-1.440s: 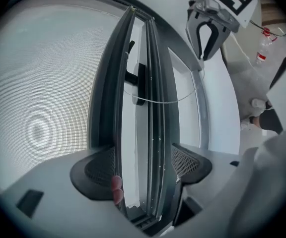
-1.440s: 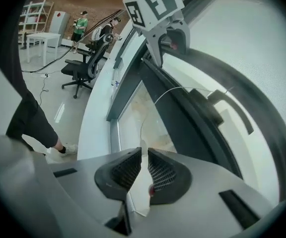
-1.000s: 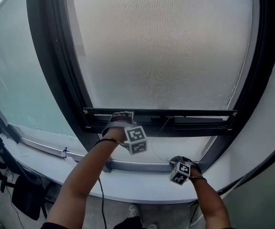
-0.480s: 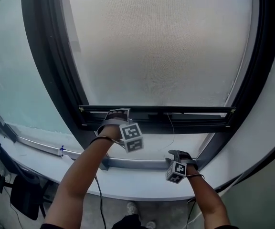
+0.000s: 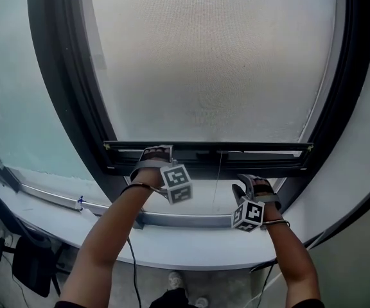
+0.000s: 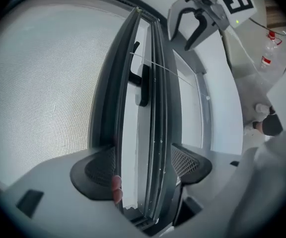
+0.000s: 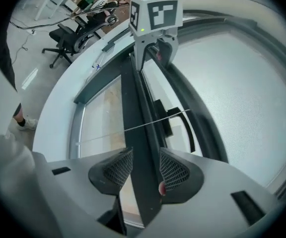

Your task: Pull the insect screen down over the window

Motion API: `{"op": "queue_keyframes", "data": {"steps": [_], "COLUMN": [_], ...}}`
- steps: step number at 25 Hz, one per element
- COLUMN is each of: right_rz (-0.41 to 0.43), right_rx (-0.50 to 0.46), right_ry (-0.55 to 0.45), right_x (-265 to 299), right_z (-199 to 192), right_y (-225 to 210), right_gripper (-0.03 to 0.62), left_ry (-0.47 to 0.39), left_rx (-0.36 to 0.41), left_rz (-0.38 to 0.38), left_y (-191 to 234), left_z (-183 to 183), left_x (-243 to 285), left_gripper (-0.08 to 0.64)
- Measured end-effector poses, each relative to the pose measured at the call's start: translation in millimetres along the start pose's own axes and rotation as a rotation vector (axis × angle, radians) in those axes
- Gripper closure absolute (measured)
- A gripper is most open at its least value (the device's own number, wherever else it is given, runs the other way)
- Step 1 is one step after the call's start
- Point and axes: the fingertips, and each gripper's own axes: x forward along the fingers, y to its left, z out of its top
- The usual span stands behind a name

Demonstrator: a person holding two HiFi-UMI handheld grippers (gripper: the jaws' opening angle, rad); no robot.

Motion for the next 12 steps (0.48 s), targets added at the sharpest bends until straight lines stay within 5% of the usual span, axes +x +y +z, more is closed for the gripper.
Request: {"op": "queue_keyframes", "data": {"steps": [7, 12], "right_rz": [-0.178, -0.156], "right_rx": [-0.115, -0.205], "right_ry": [0.027, 0.119], "right_x": [-18, -10], "right_z": [5, -15], "right_y": [-86, -112], "right_gripper": [0.446, 0.446], "left_ry": [0.006, 0.014], "left_rx": [0.006, 0.013], "left_rz": [0.008, 0.033], "left_y": [-1, 0], "left_z": [-1, 0], "left_x": [1, 2], "left_gripper": [0.207, 0.207]}}
